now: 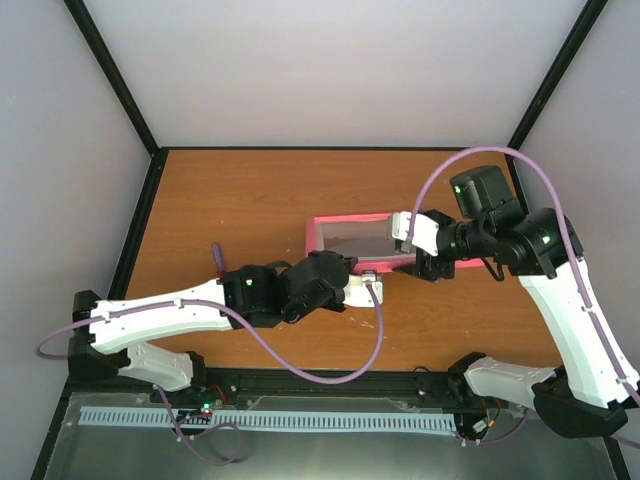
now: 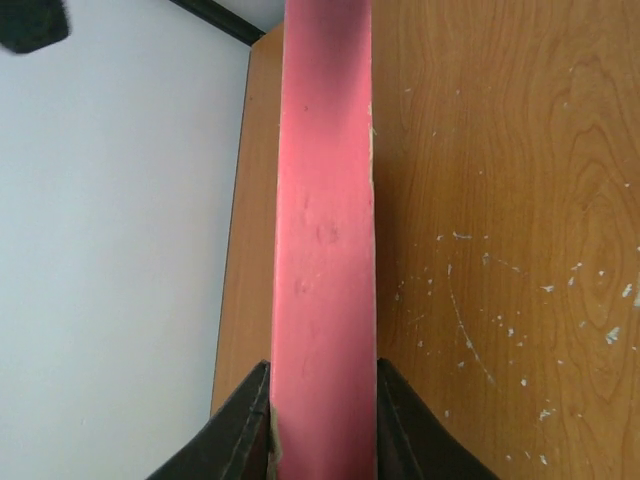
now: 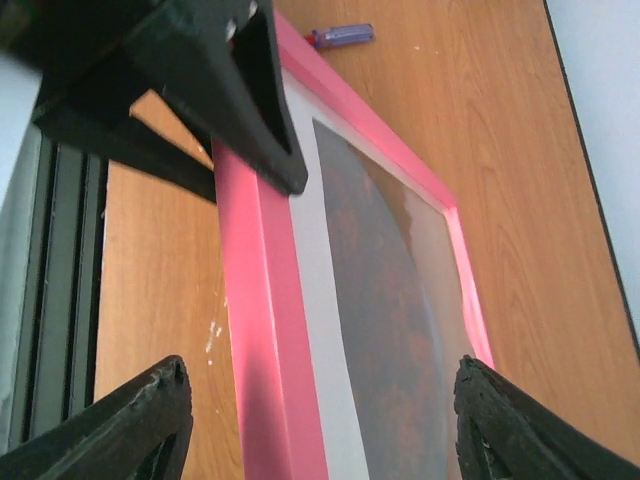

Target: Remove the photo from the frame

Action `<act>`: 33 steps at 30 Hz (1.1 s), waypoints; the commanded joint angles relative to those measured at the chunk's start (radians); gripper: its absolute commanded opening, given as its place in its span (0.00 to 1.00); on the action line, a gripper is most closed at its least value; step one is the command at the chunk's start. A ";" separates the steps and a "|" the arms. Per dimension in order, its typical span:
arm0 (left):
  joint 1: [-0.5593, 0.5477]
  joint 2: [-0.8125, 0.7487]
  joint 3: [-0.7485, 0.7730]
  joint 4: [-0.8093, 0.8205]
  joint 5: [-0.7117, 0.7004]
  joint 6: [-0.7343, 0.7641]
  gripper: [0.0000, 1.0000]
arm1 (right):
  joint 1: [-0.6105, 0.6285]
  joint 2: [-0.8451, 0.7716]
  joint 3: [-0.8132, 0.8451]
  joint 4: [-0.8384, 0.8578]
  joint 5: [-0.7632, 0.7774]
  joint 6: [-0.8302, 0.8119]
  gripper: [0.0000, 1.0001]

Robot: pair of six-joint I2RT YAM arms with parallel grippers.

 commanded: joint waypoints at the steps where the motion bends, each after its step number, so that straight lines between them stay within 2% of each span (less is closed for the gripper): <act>1: 0.008 -0.006 0.140 -0.037 0.058 -0.101 0.11 | 0.007 -0.035 0.017 -0.083 0.082 -0.143 0.70; 10: 0.013 0.008 0.196 -0.029 0.068 -0.091 0.11 | 0.007 -0.063 0.010 -0.110 0.194 -0.247 0.69; 16: 0.034 -0.007 0.191 0.006 0.087 -0.096 0.10 | 0.007 -0.073 -0.035 -0.111 0.245 -0.286 0.64; 21: 0.055 -0.012 0.194 0.027 0.093 -0.093 0.09 | 0.009 -0.076 -0.058 -0.110 0.271 -0.304 0.54; 28: 0.077 -0.039 0.181 0.064 0.115 -0.094 0.09 | 0.009 -0.081 -0.059 -0.081 0.313 -0.308 0.32; 33: 0.082 -0.067 0.162 0.095 0.135 -0.103 0.09 | 0.009 -0.082 -0.040 -0.074 0.319 -0.310 0.23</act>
